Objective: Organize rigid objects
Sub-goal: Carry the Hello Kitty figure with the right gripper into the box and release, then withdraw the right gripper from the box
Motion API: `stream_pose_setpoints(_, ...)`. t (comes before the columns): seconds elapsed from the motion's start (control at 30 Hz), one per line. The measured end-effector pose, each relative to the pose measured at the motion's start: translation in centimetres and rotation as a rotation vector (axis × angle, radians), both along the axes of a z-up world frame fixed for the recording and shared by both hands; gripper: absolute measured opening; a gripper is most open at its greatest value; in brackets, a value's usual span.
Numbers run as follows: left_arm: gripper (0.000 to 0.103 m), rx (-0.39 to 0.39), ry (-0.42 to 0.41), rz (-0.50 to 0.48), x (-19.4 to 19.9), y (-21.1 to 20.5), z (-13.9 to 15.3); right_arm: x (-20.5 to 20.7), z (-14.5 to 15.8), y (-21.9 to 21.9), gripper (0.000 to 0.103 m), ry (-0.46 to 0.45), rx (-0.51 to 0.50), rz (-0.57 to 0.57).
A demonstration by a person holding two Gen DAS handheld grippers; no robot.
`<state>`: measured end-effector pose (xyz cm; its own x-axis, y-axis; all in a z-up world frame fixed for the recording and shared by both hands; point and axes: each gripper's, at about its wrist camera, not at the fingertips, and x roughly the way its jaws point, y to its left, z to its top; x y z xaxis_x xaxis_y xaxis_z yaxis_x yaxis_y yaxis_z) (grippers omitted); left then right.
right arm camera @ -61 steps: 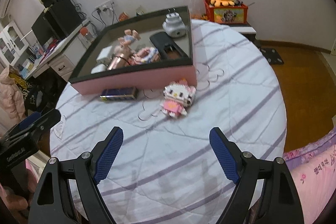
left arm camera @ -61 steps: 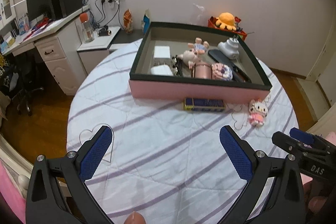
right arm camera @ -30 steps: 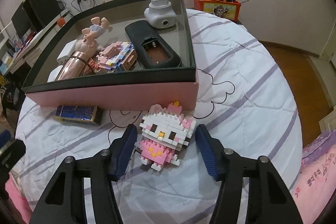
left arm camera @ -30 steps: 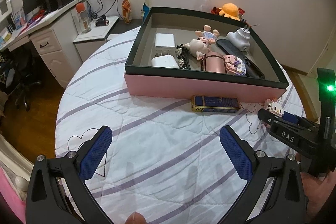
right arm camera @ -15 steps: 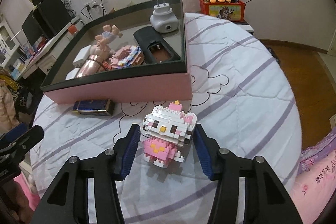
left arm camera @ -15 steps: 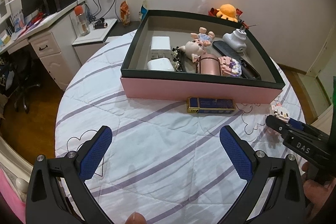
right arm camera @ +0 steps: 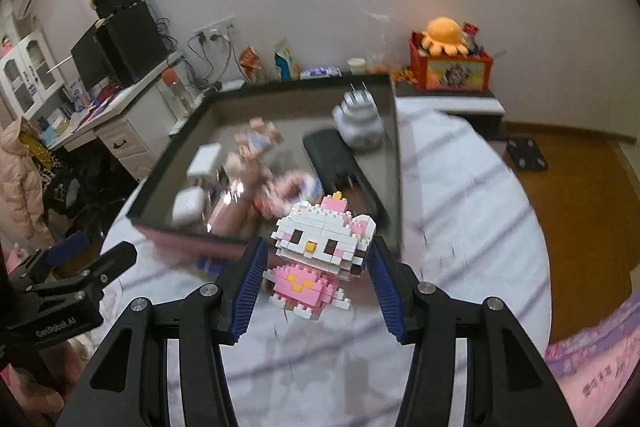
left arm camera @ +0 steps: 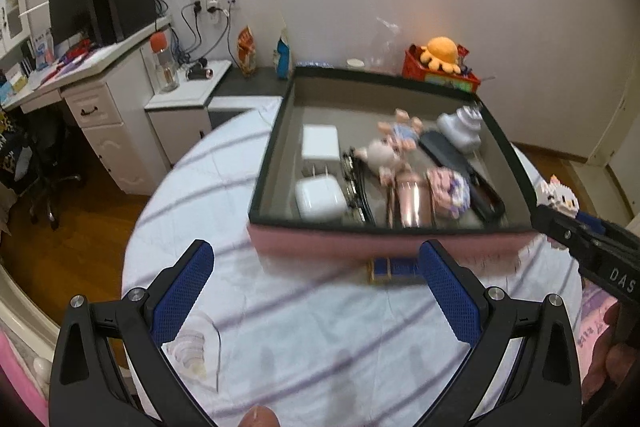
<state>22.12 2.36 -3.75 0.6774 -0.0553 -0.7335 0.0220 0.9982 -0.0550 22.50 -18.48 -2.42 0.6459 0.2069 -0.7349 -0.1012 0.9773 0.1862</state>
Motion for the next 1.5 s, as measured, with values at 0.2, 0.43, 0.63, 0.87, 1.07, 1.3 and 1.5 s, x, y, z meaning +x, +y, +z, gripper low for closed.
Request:
stream_pose_setpoints(0.2,0.103,-0.008,-0.011,0.035,3.3,1.0,-0.2,5.6,0.2,1.4,0.053,-0.005,-0.025,0.034)
stream_pose_setpoints(0.43,0.103,-0.011,0.018,0.058,6.5,1.8,-1.9,11.1,-2.1,2.8,0.053,0.056,-0.049,0.053)
stream_pose_setpoints(0.63,0.103,0.0,0.038,0.07,8.6,2.3,-3.0,13.0,-4.1,3.3,0.053,0.106,-0.063,0.069)
stream_pose_setpoints(0.87,0.103,-0.003,0.041,0.072,9.3,2.6,-3.0,13.3,-4.6,4.0,0.068,0.129,-0.097,0.083)
stream_pose_setpoints(1.07,0.103,-0.008,0.022,0.075,8.5,2.9,-2.2,12.1,-3.6,4.1,0.081,0.106,-0.094,0.079)
stream_pose_setpoints(1.3,0.103,-0.014,-0.006,0.073,5.2,2.7,-0.6,8.3,-0.6,2.9,0.085,0.031,-0.061,0.055)
stream_pose_setpoints(1.5,0.103,-0.016,-0.024,0.059,1.7,1.8,0.7,4.0,1.1,1.5,0.1,-0.007,-0.021,0.029)
